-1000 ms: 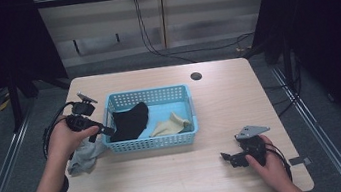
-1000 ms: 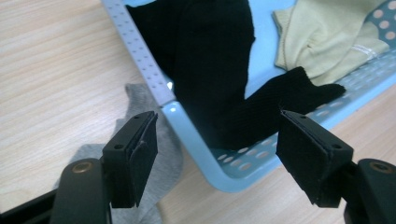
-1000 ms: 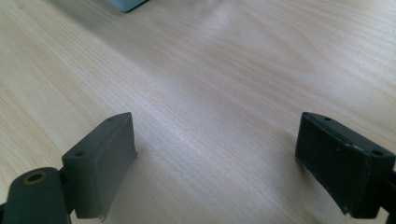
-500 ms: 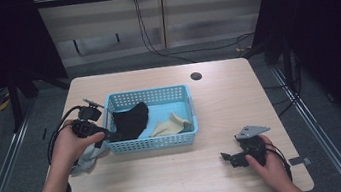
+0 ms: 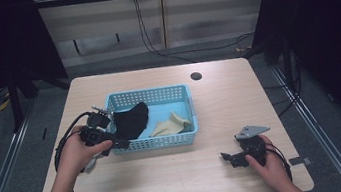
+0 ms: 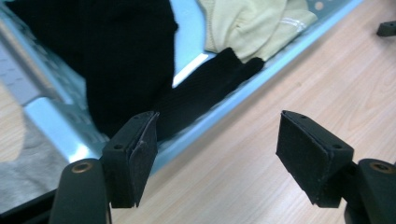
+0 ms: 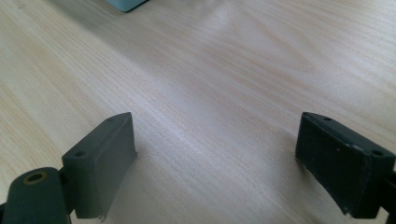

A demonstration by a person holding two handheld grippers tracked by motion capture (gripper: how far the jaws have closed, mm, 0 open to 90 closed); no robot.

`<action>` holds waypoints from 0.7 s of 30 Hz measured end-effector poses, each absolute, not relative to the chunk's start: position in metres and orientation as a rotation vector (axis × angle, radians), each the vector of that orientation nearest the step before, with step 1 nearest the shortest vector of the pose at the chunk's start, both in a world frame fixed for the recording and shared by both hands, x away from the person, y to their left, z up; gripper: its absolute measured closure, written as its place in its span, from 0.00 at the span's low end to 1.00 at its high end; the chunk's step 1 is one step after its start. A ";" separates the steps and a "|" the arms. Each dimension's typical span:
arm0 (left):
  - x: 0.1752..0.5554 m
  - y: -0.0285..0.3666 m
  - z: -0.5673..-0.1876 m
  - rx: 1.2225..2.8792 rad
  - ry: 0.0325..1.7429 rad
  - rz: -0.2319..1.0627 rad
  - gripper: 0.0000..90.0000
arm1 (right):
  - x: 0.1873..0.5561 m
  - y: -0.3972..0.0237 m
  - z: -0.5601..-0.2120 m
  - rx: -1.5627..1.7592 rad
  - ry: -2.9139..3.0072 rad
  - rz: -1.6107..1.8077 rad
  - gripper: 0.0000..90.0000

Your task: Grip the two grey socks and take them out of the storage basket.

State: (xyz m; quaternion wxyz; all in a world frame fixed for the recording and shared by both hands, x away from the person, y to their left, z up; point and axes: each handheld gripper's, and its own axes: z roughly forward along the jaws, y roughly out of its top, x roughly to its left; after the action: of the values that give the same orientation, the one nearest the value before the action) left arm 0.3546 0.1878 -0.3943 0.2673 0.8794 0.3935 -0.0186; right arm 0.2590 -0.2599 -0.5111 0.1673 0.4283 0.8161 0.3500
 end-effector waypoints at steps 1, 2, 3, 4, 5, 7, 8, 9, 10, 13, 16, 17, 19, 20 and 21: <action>0.353 0.186 -0.395 2.373 1.050 -0.057 0.32 | 0.259 -0.260 -0.511 1.219 2.322 0.996 0.13; 0.352 0.184 -0.396 2.371 1.044 -0.059 0.32 | 0.259 -0.260 -0.511 1.218 2.323 0.996 0.13; 0.351 0.183 -0.396 2.368 1.038 -0.061 0.31 | 0.259 -0.260 -0.511 1.218 2.322 0.996 0.13; 0.349 0.182 -0.397 2.368 1.026 -0.054 0.31 | 0.259 -0.260 -0.511 1.218 2.322 0.996 0.13; 0.349 0.181 -0.397 2.367 1.013 -0.057 0.31 | 0.259 -0.260 -0.511 1.219 2.323 0.996 0.13; 0.346 0.178 -0.398 2.363 1.000 -0.060 0.31 | 0.259 -0.260 -0.511 1.219 2.322 0.996 0.13; 0.344 0.176 -0.398 2.363 0.987 -0.066 0.31 | 0.259 -0.260 -0.511 1.218 2.323 0.996 0.13; 0.344 0.176 -0.398 2.363 0.987 -0.066 0.31 | 0.259 -0.260 -0.511 1.218 2.323 0.996 0.13; 0.343 0.175 -0.399 2.362 0.975 -0.065 0.31 | 0.259 -0.260 -0.511 1.218 2.323 0.996 0.13; 0.340 0.171 -0.400 2.363 0.953 -0.069 0.31 | 0.259 -0.260 -0.511 1.219 2.322 0.993 0.13; 0.336 0.167 -0.399 2.368 0.930 -0.073 0.31 | 0.259 -0.260 -0.511 1.219 2.322 0.996 0.13; 0.333 0.164 -0.398 2.366 0.912 -0.076 0.31 | 0.259 -0.260 -0.511 1.216 2.323 0.996 0.13; 0.331 0.163 -0.398 2.366 0.902 -0.075 0.31 | 0.259 -0.260 -0.511 1.215 2.323 0.996 0.13; 0.328 0.159 -0.399 2.369 0.883 -0.078 0.31 | 0.259 -0.260 -0.511 1.216 2.322 0.993 0.13; 0.327 0.157 -0.400 2.368 0.877 -0.084 0.31 | 0.259 -0.260 -0.511 1.215 2.323 0.996 0.13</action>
State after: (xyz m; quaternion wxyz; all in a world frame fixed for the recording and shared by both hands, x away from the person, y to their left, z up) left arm 0.3265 0.1574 -0.3997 0.3025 0.8933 0.3309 -0.0317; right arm 0.2591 -0.2600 -0.5111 0.1678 0.4272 0.8166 0.3500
